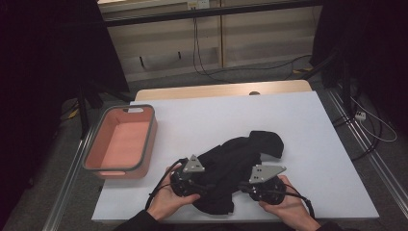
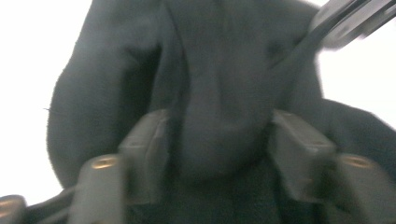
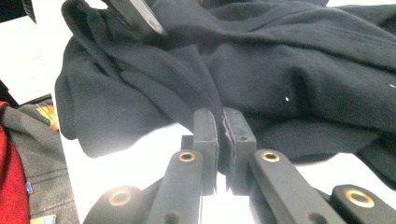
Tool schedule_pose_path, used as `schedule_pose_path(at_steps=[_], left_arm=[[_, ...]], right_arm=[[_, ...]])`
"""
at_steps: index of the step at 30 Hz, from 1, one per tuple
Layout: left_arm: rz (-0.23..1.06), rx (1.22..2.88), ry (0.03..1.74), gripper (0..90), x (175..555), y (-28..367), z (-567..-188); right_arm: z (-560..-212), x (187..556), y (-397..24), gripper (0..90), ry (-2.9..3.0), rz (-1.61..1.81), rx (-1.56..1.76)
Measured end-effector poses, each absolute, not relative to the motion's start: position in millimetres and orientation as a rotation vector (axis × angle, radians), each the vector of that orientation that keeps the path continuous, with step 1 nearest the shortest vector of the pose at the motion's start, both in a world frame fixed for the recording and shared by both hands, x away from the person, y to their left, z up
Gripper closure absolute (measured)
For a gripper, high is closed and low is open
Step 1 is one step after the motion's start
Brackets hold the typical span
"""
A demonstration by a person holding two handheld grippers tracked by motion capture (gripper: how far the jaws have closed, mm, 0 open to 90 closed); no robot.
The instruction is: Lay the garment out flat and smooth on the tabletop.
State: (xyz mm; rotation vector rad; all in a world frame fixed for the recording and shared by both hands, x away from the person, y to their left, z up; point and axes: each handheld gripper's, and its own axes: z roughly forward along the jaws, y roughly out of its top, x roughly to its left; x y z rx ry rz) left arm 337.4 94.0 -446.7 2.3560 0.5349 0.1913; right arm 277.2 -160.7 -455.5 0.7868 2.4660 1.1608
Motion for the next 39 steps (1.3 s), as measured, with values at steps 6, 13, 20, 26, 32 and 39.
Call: schedule_pose_path(at_steps=[6, 13, 20, 26, 32, 39], left_arm=[[0.18, 2.182, 0.59, 85.3, 351.9, 106.7, -417.6], [0.239, 2.016, 0.65, 85.8, 369.9, 127.8, -379.2], [0.262, 1.953, 0.676, 85.8, 373.2, 143.8, -365.0], [0.198, 1.958, 0.672, 85.3, 376.7, 129.2, -370.9], [0.193, 1.996, 0.732, 81.3, 385.6, 115.8, -388.7], [0.163, 2.166, 0.802, 73.2, 388.0, 121.3, -427.5]], right_arm=[[-456.1, 272.4, -170.4, 86.0, 2.45, 1.134, 0.815], [-453.0, 279.7, -189.0, 86.9, 2.381, 1.075, 0.881], [-444.7, 293.1, -220.7, 87.3, 2.226, 1.046, 0.991], [-431.6, 311.8, -229.2, 87.3, 2.103, 1.055, 1.009], [-423.9, 337.8, -226.4, 87.3, 2.04, 1.034, 1.001], [-443.6, 344.6, -225.4, 79.3, 2.143, 1.049, 1.036]])
